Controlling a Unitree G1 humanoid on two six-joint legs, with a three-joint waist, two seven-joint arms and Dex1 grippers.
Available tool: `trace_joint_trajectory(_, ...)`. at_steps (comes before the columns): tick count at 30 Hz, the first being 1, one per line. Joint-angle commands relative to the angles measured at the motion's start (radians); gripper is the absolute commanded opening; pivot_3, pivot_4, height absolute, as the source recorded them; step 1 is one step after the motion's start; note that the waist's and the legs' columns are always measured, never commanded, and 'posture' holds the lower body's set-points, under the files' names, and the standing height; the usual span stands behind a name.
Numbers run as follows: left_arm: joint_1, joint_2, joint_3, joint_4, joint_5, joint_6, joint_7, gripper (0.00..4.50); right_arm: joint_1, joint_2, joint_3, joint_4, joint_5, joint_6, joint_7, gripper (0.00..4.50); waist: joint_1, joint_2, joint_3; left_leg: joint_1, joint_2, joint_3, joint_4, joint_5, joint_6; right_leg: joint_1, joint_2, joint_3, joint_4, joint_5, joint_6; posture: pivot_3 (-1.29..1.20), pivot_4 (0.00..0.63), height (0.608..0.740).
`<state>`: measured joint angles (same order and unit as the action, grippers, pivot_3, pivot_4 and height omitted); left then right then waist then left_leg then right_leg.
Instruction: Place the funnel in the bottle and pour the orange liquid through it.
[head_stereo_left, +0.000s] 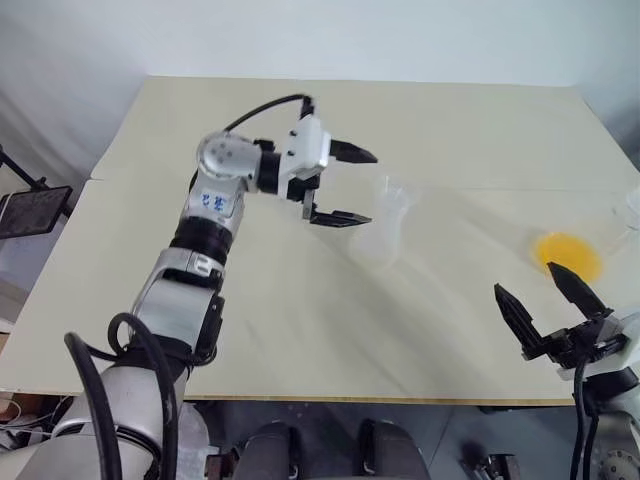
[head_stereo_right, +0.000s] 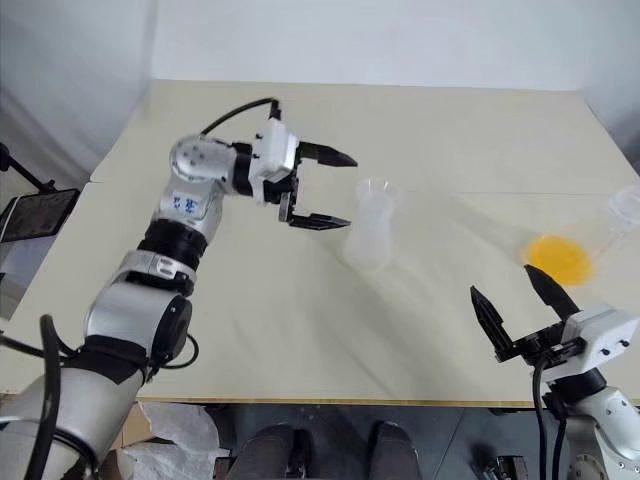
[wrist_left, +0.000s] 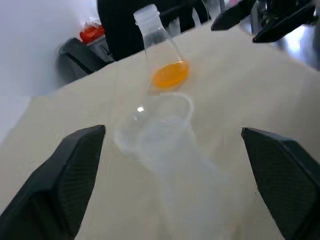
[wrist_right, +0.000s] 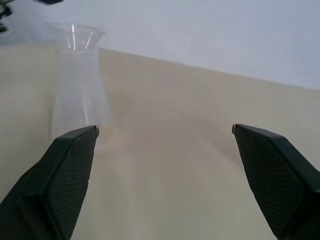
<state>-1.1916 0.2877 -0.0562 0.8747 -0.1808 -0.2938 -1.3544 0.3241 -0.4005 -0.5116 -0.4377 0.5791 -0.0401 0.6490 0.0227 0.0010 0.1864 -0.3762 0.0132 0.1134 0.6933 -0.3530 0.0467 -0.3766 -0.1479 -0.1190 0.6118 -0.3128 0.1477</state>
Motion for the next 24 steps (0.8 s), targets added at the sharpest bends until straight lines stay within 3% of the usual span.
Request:
trace_joint_trajectory(1, 0.055, 0.022, 0.064, -0.133, -0.087, 0.061, 0.019, 4.47, 0.011, 0.012, -0.063, -0.011, 0.014, -0.048, -0.026, 4.5, 0.002, 0.0, 0.0, 0.0, 0.0, 0.0, 0.0, 0.0, 0.0, 0.0, 0.0, 0.0, 0.0, 0.0, 0.0, 0.0, 0.15, 0.74)
trace_joint_trajectory(9, 0.315, 0.103, 0.19, -0.362, -0.192, 0.201, 0.135, 4.47, 0.095, 0.104, -0.257, 0.043, 0.06, -0.132, -0.125, 4.5, 0.001, 0.001, 0.0, 0.0, 0.002, -0.003, 0.001, 0.0, 0.0, 0.0, -0.001, 0.0, 0.002, 0.0, 0.0, 0.0, 0.15, 0.74)
trace_joint_trajectory(16, 0.546, 0.185, 0.168, -0.56, -0.246, 0.41, 0.113, 4.47, 0.146, 0.156, -0.321, 0.091, 0.091, -0.164, -0.166, 4.5, -0.002, 0.002, -0.001, 0.002, 0.003, -0.001, 0.001, 0.0, 0.0, 0.001, -0.001, 0.003, 0.002, 0.0, 0.0, 0.0, 0.15, 0.74)
trace_joint_trajectory(19, 0.588, 0.197, 0.161, -0.617, -0.259, 0.463, 0.127, 4.47, 0.137, 0.132, -0.309, 0.101, 0.089, -0.124, -0.188, 4.5, -0.003, 0.002, -0.001, 0.003, 0.003, -0.001, 0.0, 0.0, 0.0, 0.001, -0.001, 0.004, 0.004, 0.0, 0.0, 0.0, 0.15, 0.74)
trace_joint_trajectory(24, 0.615, 0.193, 0.156, -0.678, -0.278, 0.499, 0.138, 4.47, 0.019, -0.01, -0.3, 0.133, 0.135, 0.05, -0.273, 4.5, -0.006, 0.002, -0.001, 0.004, 0.003, 0.001, 0.001, 0.0, 0.0, 0.001, -0.003, 0.008, 0.004, 0.0, -0.001, 0.0, 0.15, 0.74)
